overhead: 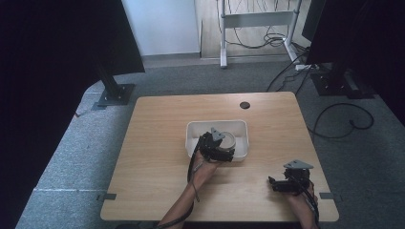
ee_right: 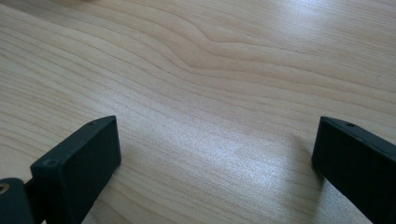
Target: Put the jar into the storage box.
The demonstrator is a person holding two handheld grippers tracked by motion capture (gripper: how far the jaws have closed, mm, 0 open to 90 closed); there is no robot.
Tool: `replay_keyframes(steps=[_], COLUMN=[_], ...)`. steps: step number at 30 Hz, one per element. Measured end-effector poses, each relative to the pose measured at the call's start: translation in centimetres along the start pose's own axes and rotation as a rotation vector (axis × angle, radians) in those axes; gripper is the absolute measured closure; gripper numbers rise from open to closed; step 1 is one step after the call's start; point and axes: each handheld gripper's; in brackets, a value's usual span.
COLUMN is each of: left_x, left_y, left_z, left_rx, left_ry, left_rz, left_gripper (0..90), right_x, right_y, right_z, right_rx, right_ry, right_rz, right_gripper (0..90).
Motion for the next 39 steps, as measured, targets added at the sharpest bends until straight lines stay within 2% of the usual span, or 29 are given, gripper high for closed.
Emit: replay_keyframes(steps=[10, 28, 33, 39], left_x=[0.9, 2.5, 3.0, 3.7], left_y=[-0.2, -0.2, -0.3, -0.6], left_z=[-0.5, -1.3, -1.7, -2.2], left_rx=[0.016, 0.000, 0.008, 0.011], left_ry=[0.022, 0.044, 0.053, 0.059], left_rz=[-0.016, -0.044, -0.065, -0.066], left_gripper=[3.9, 4.2, 4.2, 4.2], right_x=[0.0, 0.0, 0.0, 0.0], right_y=[0.0, 0.0, 0.0, 0.0], right_z=[0.0, 0.0, 0.0, 0.0], right_rx=[0.000, 0.000, 0.000, 0.000], right_ry=[0.000, 0.000, 0.000, 0.000], right_rz=[0.000, 0.000, 0.000, 0.000], right_gripper=[0.8, 0.8, 0.8, 0.8])
Point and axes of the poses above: each handheld gripper's, and its own axes: x roughly backward along the jaws, z roughly out of its top, y roughly to its right, and after that the axes turned 4 degrees about -x, right-handed
